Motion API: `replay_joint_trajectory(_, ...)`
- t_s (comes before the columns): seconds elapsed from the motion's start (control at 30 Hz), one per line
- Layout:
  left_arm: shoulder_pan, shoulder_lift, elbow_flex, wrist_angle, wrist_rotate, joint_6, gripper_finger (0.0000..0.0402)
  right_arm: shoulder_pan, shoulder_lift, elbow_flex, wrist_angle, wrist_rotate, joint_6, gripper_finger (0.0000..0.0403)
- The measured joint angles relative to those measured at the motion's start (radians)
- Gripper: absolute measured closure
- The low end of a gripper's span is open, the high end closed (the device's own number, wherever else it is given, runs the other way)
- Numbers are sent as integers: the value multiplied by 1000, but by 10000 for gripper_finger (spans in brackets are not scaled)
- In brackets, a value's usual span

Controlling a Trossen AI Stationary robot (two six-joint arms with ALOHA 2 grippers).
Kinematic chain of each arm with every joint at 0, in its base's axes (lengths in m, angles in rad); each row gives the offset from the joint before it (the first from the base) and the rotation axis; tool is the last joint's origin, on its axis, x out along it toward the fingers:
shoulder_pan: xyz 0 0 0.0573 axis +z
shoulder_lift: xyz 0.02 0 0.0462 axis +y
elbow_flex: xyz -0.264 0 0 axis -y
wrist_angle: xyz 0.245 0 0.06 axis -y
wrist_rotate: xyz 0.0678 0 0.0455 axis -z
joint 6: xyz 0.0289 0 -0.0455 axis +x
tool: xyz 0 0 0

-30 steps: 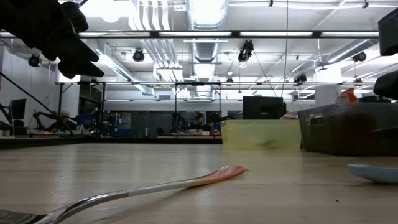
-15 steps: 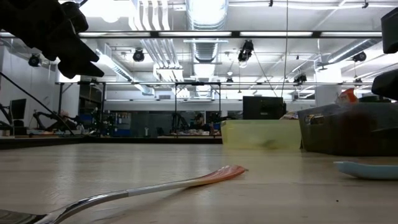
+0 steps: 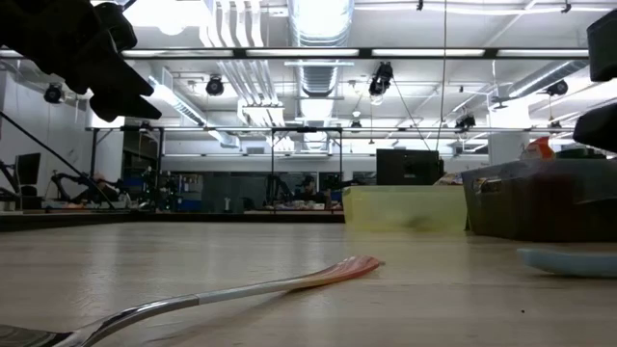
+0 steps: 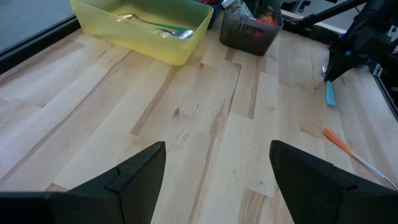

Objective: Pick & Place Food Item
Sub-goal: Put the blue spoon into the yellow bin

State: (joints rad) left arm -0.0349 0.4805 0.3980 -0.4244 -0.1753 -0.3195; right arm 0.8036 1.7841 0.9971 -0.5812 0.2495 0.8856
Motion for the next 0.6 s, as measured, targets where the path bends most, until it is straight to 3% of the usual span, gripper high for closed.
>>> replay_joint_trajectory(0.3,0,-1,0,0,0,0,112,0,-72,7,-12,24,-6,383)
replay_joint_trajectory(0.6,0,0,0,0,0,0,112,-17,-186,7,-78,216,74,383)
